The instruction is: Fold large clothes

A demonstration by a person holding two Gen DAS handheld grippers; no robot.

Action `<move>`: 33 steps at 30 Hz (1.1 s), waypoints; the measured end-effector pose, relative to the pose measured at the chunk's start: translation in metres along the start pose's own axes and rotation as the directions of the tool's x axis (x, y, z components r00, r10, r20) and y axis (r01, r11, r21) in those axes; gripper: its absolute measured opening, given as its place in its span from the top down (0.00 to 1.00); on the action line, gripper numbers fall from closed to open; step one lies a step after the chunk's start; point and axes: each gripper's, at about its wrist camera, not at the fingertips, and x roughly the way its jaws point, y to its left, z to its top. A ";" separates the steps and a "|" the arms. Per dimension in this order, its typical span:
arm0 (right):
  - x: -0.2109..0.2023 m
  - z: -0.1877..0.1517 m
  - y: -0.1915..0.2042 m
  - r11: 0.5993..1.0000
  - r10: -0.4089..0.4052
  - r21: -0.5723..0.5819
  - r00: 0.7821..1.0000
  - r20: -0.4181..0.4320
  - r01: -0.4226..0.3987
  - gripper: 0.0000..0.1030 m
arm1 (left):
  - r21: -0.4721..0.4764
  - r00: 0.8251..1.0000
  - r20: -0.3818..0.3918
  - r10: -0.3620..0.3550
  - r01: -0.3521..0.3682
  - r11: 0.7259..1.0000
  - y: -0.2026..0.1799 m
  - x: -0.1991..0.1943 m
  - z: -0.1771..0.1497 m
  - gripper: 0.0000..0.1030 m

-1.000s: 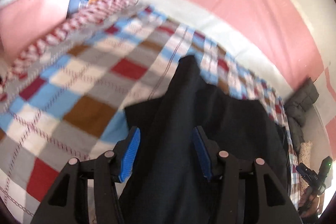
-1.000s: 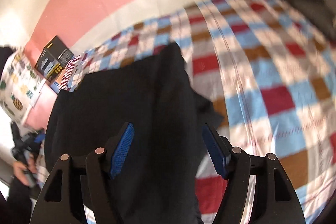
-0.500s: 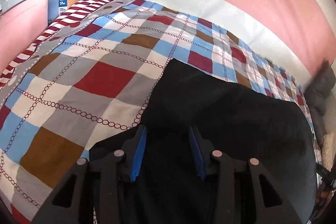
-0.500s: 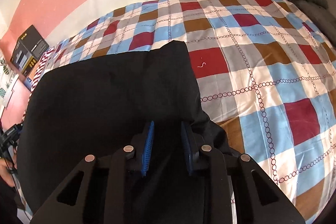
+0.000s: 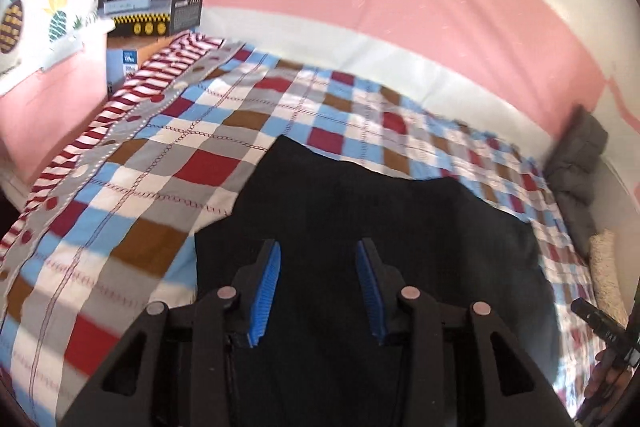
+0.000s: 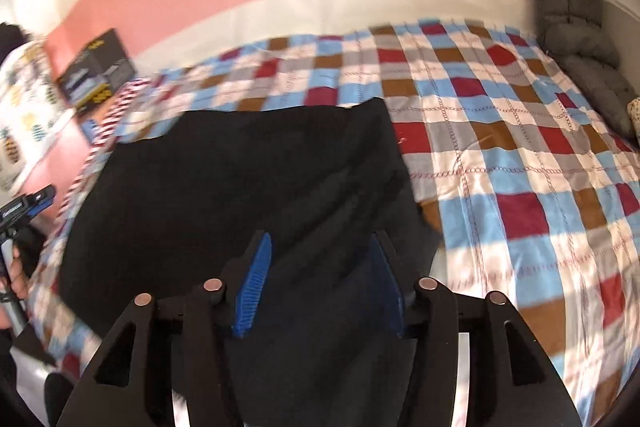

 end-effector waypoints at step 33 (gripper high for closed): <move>-0.176 -0.165 0.104 0.984 0.012 -0.176 0.999 0.035 -0.006 0.33 | 0.219 0.989 -0.106 0.106 -0.081 0.972 -0.097 -0.166 -0.170 0.47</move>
